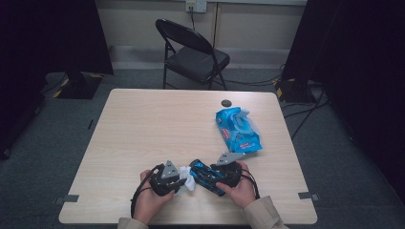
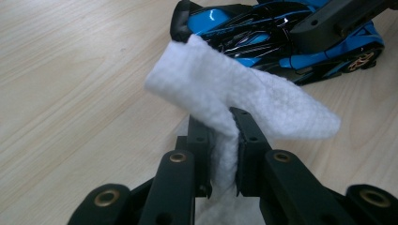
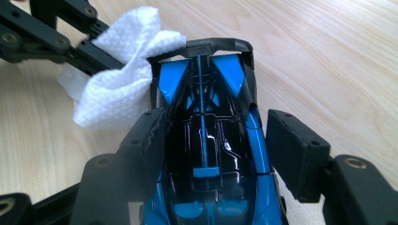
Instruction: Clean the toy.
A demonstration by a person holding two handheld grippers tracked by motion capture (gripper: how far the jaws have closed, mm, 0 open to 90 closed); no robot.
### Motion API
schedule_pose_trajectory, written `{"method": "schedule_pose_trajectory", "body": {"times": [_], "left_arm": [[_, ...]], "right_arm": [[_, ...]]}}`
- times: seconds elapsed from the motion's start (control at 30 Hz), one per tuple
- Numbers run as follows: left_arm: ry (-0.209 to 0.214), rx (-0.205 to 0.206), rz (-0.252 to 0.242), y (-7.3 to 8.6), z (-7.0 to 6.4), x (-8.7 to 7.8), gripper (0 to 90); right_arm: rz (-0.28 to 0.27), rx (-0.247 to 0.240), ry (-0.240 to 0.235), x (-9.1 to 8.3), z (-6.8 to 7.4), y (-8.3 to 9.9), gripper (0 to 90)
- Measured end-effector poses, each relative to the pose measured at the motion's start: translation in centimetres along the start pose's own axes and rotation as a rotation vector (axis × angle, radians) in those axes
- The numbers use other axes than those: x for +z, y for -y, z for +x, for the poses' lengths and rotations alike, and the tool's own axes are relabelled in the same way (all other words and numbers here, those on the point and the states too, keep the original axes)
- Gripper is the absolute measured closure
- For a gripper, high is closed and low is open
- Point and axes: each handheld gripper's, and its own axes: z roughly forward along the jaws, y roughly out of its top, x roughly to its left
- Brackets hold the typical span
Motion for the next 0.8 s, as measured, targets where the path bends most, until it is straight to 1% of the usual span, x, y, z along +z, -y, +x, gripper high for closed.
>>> {"method": "schedule_pose_trajectory", "body": {"times": [0.1, 0.27, 0.33, 0.53, 0.6, 0.67, 0.8], "left_arm": [[0.003, -0.018, 0.002, -0.1, -0.2, 0.4, 82.1], [0.001, -0.026, 0.006, -0.2, -0.5, 0.4, 83.9], [0.009, -0.035, 0.001, -0.1, -0.7, 0.4, 84.4], [0.028, -0.036, -0.003, 0.0, -1.2, 0.4, 85.0], [0.050, -0.045, -0.009, -0.1, -1.6, 0.6, 85.1], [0.052, -0.036, -0.007, -0.2, -2.0, 0.8, 85.2], [0.056, -0.036, -0.004, -0.5, -2.4, 1.1, 85.3]], "right_arm": [[-0.001, 0.002, 0.000, 0.0, 0.0, 0.1, 39.3], [0.001, 0.001, -0.001, 0.0, 0.0, 0.0, 39.3], [0.002, 0.003, 0.000, 0.0, 0.0, 0.0, 39.3], [0.004, 0.002, 0.000, 0.0, 0.0, 0.0, 39.3], [0.003, 0.002, -0.001, 0.0, 0.0, 0.0, 39.3], [0.004, 0.003, 0.000, 0.0, 0.0, 0.0, 39.3], [0.004, 0.004, 0.000, -0.1, 0.0, 0.0, 39.3]]}}
